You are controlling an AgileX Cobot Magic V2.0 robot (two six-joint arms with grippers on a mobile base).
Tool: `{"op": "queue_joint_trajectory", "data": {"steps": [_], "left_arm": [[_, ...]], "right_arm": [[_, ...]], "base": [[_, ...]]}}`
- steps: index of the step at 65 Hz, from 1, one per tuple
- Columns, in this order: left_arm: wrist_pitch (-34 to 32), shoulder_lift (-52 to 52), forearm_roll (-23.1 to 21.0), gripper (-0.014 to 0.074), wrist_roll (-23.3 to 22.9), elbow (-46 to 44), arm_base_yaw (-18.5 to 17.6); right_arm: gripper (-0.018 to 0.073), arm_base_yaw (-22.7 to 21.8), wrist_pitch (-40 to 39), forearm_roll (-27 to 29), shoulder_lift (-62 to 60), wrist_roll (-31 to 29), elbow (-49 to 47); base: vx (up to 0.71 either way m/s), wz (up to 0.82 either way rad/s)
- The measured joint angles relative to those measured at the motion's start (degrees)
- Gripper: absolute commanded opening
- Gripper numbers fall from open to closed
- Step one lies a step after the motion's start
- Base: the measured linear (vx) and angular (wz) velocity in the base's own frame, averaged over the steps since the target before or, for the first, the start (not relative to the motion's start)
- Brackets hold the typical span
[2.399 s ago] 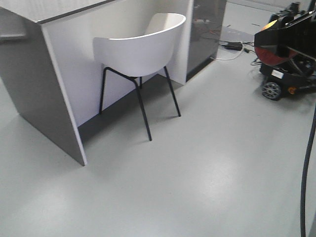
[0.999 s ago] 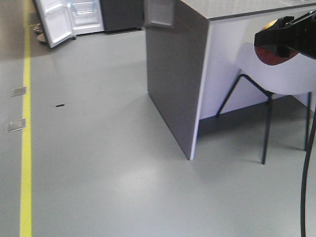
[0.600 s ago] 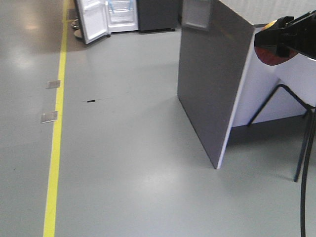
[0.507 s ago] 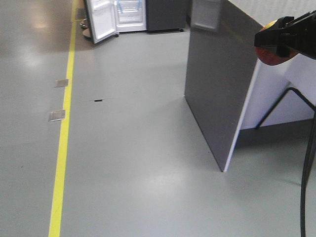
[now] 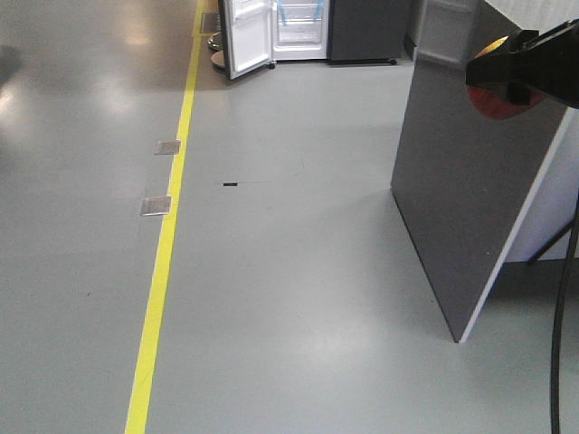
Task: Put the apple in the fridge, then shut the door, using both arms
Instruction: 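Drive along the yellow floor line toward the open refrigerator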
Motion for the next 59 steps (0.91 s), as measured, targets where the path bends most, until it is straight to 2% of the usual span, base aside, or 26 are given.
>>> {"op": "queue_joint_trajectory", "data": {"steps": [59], "left_arm": [[0.00,0.00,0.00,-0.0006,0.00,0.00,0.00]], "right_arm": [[-0.0008,0.00,0.00,0.00,0.00,0.00,0.00]], "base": [[0.15,0.09]]}}
